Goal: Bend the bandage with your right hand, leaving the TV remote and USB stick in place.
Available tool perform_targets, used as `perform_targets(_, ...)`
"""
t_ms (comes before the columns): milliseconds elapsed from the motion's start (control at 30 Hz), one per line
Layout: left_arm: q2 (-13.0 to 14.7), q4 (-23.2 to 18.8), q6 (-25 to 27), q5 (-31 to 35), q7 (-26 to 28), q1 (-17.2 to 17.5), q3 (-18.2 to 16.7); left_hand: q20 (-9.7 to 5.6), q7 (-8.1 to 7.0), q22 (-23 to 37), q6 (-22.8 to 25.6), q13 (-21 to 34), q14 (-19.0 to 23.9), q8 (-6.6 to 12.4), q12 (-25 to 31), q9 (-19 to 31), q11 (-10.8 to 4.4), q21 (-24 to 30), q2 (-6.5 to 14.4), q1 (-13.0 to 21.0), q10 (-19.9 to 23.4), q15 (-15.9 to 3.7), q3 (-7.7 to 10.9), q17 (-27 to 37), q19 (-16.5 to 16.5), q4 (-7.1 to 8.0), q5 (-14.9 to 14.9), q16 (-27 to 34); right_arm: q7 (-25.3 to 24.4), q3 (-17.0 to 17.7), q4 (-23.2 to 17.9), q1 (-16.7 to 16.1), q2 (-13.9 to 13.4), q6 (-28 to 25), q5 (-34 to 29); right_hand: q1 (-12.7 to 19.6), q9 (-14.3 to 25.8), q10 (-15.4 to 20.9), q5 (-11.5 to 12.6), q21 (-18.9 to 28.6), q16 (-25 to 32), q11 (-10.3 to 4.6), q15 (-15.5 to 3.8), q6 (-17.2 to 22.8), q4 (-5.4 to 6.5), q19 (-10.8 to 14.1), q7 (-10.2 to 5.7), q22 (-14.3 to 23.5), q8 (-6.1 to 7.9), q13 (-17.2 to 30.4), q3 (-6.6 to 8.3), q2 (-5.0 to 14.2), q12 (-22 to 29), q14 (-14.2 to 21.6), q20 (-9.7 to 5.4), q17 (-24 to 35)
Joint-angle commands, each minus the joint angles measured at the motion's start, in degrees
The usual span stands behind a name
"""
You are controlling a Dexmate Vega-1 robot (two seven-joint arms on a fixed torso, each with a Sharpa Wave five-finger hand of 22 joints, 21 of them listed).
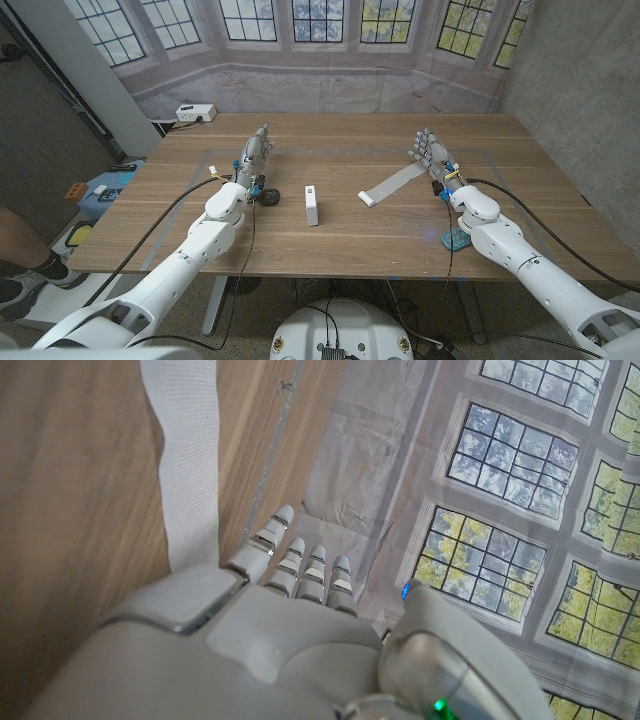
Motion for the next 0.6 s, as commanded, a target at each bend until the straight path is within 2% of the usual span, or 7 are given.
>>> perform_targets(33, -0.45, 0.94, 0.49, 0.35, -0.06, -0.91, 0.41, 0.3, 0.23, 0.07, 0.42, 0.21, 0.27, 0.14, 0.22, 0.26, -0.13, 0.39, -0.37, 0.24, 0.11, 0.01, 0.25, 0.16, 0.21, -0.42, 0.34, 0.07, -1.27, -0.16, -1.3, 0.46, -1.06, -0.73, -1.66, 0.71, 0.22, 0.66, 0.3, 0.25, 0.1, 0.09, -2.13, 0.44, -0.39, 0.32, -0.03, 0.32, 0.37, 0.11, 0.25, 0.05, 0.3, 0.45, -3.41, -0.11)
perform_targets(600, -0.45, 0.32, 0.71, 0.63, 0.34, -0.57, 0.67, 0.46, 0.15, 0.06, 0.5, 0.2, 0.48, -0.03, 0.15, 0.26, 0.02, 0.33, -0.3, 0.56, 0.24, 0.07, 0.54, 0.1, 0.3, -1.05, 0.3, -0.09, -3.99, -0.2, -6.17, -0.2, -4.99, -4.56, -5.36, 1.84, 0.25, 1.04, 0.21, 0.26, 0.02, 0.14, -2.04, 1.6, -1.53, 0.21, 0.3, 0.32, 0.64, 0.14, 0.88, -0.17, 0.39, 0.39, -3.33, -0.73)
